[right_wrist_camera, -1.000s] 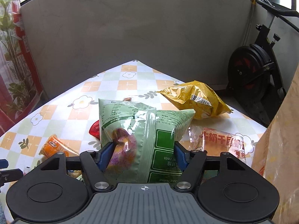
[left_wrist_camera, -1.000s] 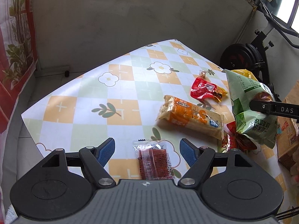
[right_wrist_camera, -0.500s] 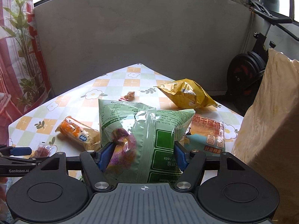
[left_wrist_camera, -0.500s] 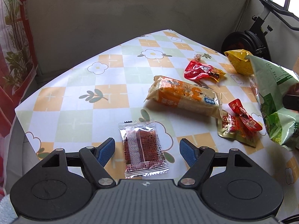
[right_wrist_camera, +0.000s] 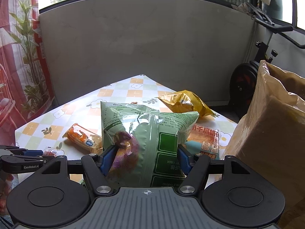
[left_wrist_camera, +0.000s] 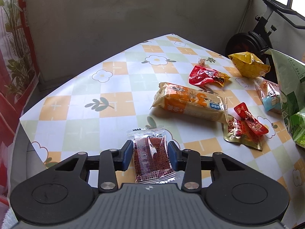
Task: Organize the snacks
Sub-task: 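Carry both packets over the cardboard box and open both tools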
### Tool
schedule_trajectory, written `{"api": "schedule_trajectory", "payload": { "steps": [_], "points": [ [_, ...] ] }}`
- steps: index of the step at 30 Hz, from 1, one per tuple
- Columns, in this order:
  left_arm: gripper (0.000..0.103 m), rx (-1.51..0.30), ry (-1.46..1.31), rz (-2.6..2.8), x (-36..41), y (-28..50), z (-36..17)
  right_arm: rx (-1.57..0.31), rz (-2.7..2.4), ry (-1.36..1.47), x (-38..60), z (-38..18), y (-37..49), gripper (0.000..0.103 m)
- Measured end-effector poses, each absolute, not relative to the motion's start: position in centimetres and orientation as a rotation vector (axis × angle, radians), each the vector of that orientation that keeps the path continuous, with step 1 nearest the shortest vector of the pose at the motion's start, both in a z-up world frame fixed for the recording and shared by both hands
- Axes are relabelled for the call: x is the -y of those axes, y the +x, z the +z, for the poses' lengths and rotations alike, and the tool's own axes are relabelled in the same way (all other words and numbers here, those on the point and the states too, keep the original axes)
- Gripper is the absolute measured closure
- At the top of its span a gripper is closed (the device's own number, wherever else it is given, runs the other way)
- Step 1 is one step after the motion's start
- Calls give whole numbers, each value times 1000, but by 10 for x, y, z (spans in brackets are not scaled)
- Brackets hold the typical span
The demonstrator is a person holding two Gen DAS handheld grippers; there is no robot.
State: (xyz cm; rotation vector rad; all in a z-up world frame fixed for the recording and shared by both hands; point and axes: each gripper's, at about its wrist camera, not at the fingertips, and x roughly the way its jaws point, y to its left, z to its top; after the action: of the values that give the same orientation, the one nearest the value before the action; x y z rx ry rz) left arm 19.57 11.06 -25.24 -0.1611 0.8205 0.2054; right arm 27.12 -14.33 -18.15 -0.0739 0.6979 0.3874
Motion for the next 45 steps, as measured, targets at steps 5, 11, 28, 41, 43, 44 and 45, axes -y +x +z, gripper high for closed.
{"api": "schedule_trajectory", "payload": {
  "steps": [5, 11, 28, 41, 43, 44, 45],
  "points": [
    [61, -756, -160, 158, -102, 193, -228, -668, 397, -70, 144, -168, 268, 39],
    [61, -643, -151, 80, -88, 194, -176, -592, 427, -61, 147, -131, 264, 39],
    [61, -409, -128, -154, 11, 233, -56, -419, 213, -39, 267, -22, 280, 39],
    [60, -386, -134, -337, 122, 286, -36, -509, 14, -12, 370, -56, 283, 39],
    [60, -390, -121, -370, 138, 291, -37, -520, -2, -9, 379, -64, 280, 39],
    [60, -397, -112, -384, 149, 294, -38, -526, -10, -10, 383, -68, 278, 39],
    [60, -403, -105, -394, 159, 297, -39, -531, -19, -9, 387, -72, 276, 39]
  ]
}}
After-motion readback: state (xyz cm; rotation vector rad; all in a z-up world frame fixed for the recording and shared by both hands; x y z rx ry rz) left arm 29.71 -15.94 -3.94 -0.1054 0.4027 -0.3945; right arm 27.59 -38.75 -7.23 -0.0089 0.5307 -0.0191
